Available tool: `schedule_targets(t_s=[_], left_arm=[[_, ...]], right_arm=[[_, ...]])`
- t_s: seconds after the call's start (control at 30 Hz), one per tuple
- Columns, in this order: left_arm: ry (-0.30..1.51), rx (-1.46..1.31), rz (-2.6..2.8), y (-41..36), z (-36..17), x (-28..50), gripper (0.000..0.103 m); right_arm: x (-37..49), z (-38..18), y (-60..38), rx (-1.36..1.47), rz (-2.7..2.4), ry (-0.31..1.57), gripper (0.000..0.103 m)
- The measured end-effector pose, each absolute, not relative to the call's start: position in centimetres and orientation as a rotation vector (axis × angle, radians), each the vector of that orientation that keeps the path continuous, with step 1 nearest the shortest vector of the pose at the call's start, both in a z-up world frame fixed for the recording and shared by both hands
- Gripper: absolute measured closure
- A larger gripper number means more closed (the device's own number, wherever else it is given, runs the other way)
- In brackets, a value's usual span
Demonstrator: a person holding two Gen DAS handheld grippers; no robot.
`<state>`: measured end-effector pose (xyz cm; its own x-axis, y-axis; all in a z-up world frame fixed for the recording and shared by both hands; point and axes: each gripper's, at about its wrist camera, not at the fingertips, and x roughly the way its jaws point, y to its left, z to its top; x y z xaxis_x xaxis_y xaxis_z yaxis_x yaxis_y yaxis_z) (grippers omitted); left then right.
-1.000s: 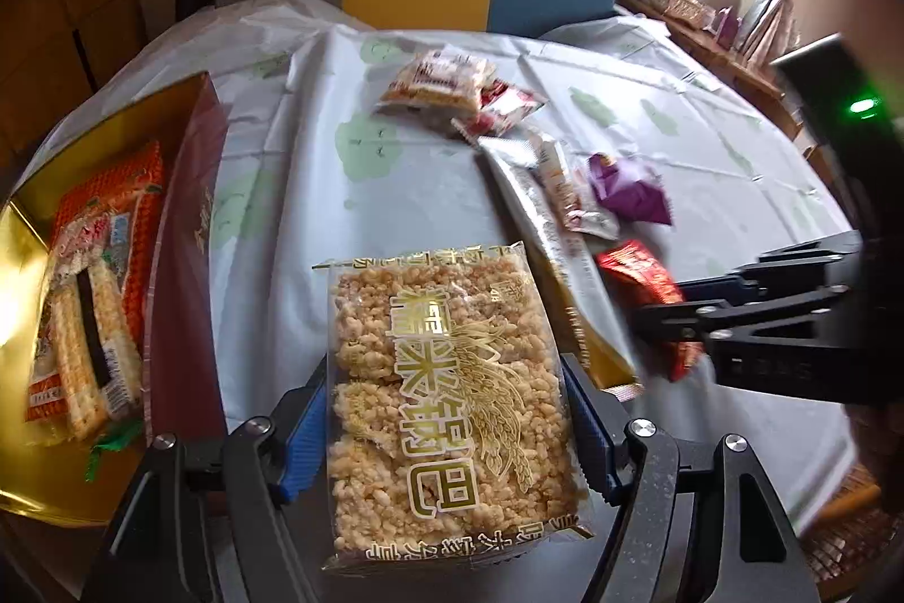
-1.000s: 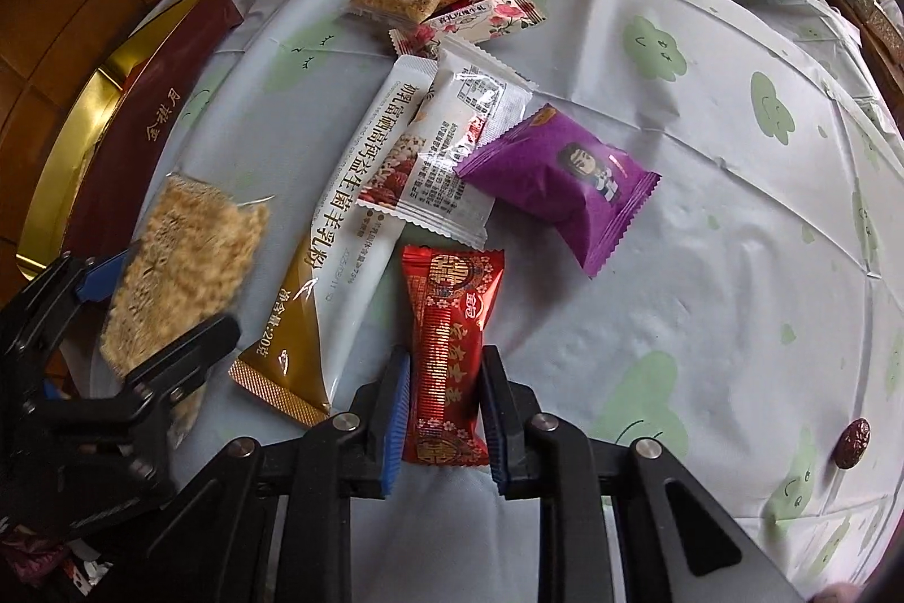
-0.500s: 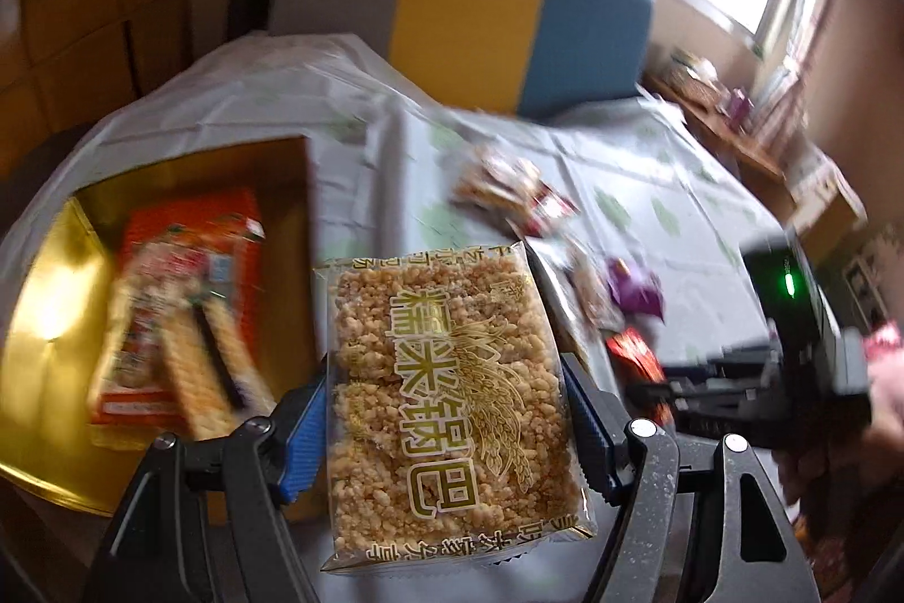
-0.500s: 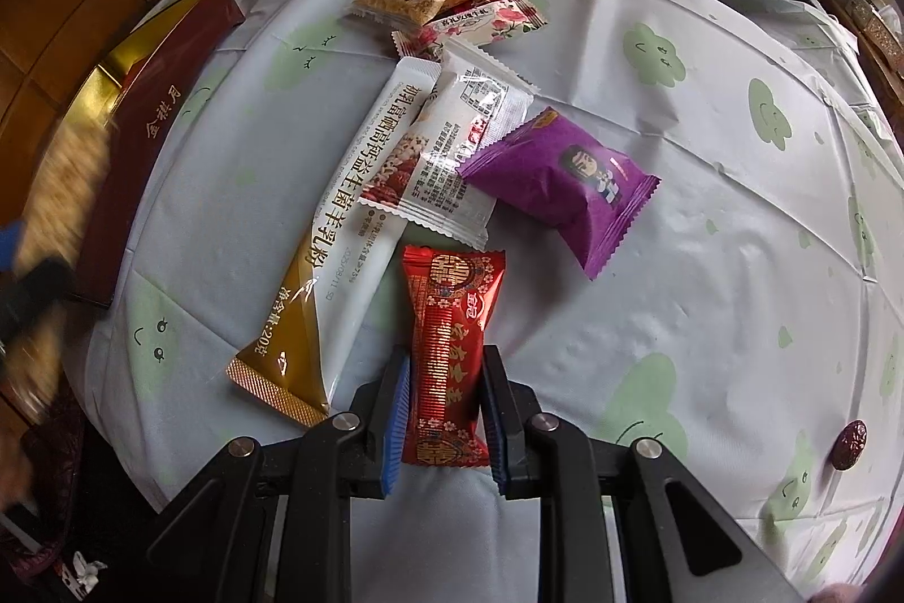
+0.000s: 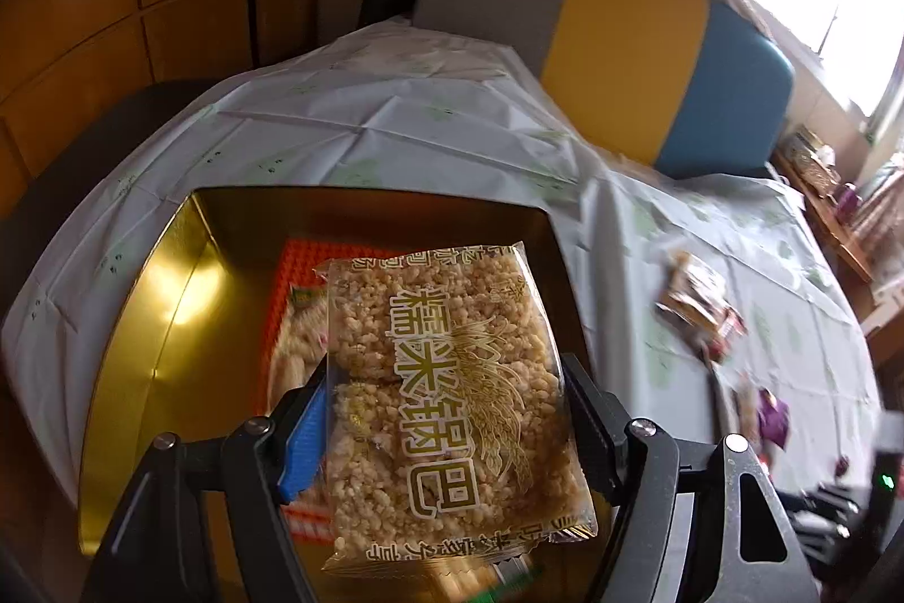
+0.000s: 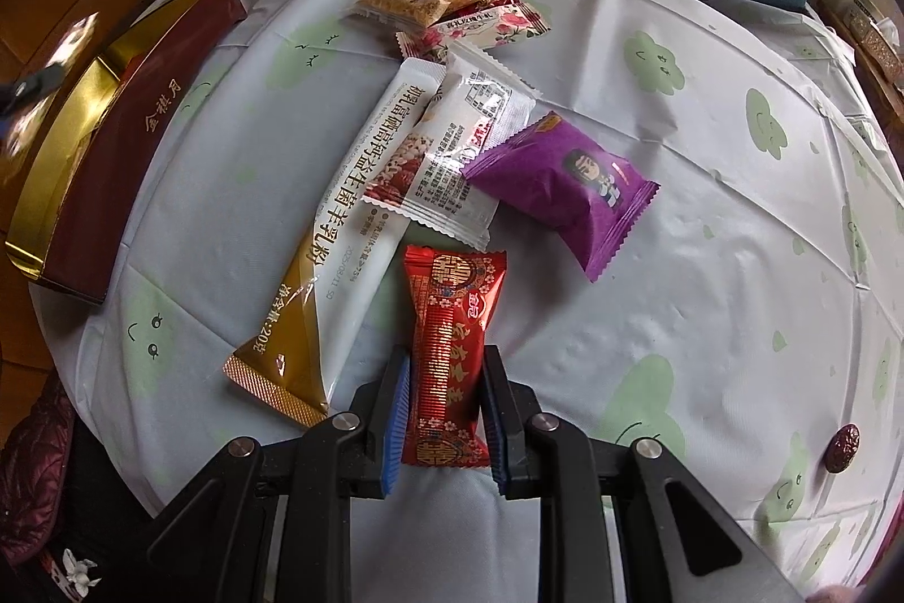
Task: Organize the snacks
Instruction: 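Carry the rice bar pack into the tin while the right gripper grasps the red candy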
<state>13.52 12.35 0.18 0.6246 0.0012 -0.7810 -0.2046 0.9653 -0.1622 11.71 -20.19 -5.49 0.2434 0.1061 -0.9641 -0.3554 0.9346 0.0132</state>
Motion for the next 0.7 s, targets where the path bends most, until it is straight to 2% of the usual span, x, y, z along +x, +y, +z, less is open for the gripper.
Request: schedule_targets(t_s=[0.2,0.33,0.5,0.7], left_arm=[[0.916,-0.280,0.096,12.7,-1.6,17.3,0.029],[0.948,-0.296,0.110,12.8,-2.9,18.3,0.024],[0.941,-0.343,0.149,13.2,-2.8,16.0,0.024],[0.886,-0.253,0.168,11.5,-1.3,11.8,0.024]], right_arm=[[11.7,-5.5,-20.2,-0.224,0.318,1.289,0.079],[11.7,-5.5,-20.2,-0.227,0.316,1.288,0.079],[11.8,-5.5,-20.3,-0.235,0.317,1.288,0.079],[11.7,-5.5,-20.1,-0.244,0.321,1.286,0.079]])
